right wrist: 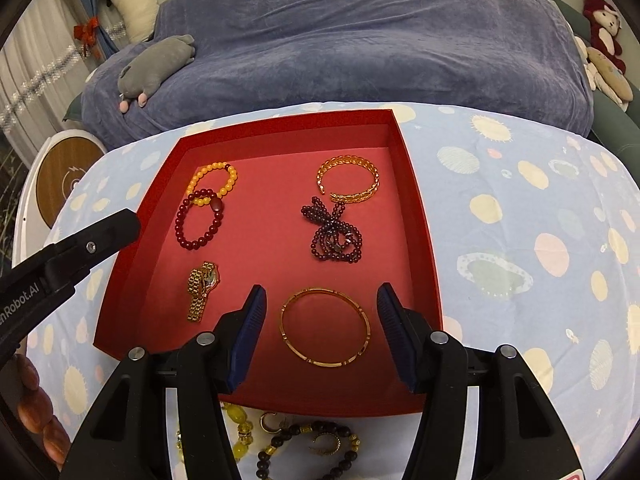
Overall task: Organize jewelry
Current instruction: 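Lower the bangle and watch into the red box and open both tools, then withdraw both tools toward the remaining yellow and dark bead bracelets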
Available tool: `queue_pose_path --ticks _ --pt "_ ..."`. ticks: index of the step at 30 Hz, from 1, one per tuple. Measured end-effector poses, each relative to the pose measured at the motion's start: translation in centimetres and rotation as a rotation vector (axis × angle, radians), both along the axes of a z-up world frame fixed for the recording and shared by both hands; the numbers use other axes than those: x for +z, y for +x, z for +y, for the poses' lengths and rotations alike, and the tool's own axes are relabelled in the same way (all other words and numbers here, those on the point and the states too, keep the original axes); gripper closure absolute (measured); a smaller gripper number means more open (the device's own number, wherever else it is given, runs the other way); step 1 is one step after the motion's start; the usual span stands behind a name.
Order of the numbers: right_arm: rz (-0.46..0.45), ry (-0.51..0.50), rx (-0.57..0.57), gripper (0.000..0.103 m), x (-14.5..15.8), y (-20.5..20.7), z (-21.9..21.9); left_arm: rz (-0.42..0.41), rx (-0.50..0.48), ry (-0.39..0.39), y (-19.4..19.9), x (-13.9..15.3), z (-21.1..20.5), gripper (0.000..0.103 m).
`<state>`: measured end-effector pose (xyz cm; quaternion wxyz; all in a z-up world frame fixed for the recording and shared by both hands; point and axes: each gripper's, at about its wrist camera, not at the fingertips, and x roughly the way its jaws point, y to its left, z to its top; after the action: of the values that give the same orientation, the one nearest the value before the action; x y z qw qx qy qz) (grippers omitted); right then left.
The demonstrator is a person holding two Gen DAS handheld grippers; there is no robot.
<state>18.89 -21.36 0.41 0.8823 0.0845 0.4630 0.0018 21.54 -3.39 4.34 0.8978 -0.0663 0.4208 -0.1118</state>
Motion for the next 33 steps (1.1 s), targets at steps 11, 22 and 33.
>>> queue_pose_path --ticks 11,22,33 --pt "-0.012 0.033 -0.039 0.047 1.2 -4.5 -1.1 -0.004 0.015 0.003 -3.0 1.0 0.9 0.067" --pt "-0.005 0.031 -0.060 0.047 1.5 -8.9 -1.9 0.005 0.014 -0.002 -6.5 1.2 1.2 0.067" --pt "0.023 0.021 -0.063 0.047 0.3 -11.5 -1.7 0.048 0.016 -0.019 -9.1 -0.2 2.0 0.066"
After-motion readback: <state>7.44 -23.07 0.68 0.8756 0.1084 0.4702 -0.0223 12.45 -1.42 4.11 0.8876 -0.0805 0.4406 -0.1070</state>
